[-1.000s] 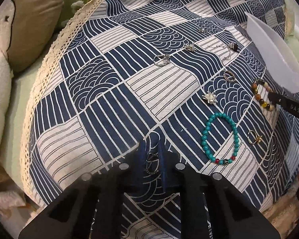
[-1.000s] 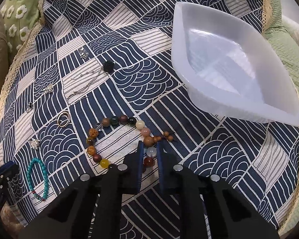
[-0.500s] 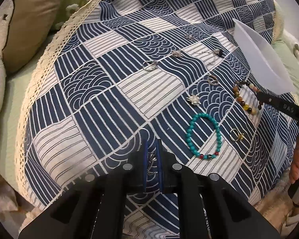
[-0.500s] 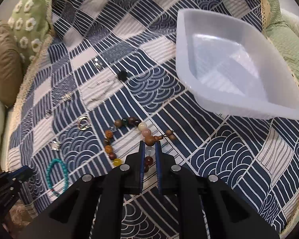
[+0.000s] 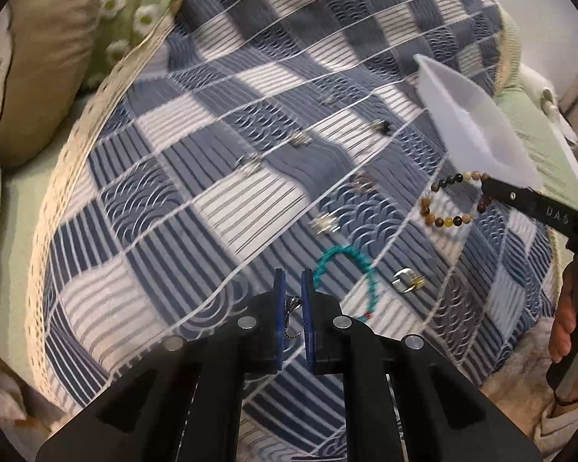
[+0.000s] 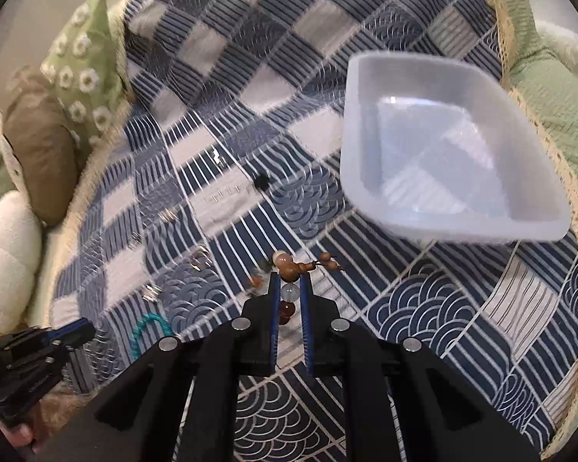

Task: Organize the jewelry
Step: 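Carry the bracelet into the white tray and open the right tool while the left tool carries the earring over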

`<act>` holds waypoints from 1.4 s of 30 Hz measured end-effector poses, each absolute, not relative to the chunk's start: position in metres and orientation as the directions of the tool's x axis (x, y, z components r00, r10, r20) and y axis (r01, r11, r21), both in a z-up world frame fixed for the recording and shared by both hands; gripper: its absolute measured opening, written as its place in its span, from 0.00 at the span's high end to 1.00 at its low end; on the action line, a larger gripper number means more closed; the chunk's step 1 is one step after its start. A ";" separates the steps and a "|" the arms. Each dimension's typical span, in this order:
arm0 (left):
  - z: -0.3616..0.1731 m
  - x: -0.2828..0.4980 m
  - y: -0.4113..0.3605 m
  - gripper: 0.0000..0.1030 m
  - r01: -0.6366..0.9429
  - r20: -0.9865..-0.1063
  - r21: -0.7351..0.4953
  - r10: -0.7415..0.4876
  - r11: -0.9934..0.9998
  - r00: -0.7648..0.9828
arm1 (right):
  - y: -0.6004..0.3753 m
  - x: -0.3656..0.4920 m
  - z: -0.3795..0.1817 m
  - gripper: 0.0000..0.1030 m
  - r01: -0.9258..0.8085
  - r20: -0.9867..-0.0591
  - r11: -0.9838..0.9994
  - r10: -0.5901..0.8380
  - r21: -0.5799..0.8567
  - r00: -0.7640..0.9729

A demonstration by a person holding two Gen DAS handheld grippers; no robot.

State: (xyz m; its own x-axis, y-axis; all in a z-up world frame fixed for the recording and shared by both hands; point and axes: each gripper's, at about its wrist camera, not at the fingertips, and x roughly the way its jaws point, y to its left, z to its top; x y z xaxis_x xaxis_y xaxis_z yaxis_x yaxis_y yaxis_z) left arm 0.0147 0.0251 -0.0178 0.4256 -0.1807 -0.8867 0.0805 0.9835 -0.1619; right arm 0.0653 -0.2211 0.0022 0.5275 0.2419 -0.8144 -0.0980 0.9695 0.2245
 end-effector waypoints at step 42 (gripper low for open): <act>-0.049 0.216 -0.251 0.91 0.423 -0.899 -0.048 -0.224 0.905 0.376 | -0.385 0.183 -0.053 0.89 0.207 -0.897 0.963 0.069 0.175 0.436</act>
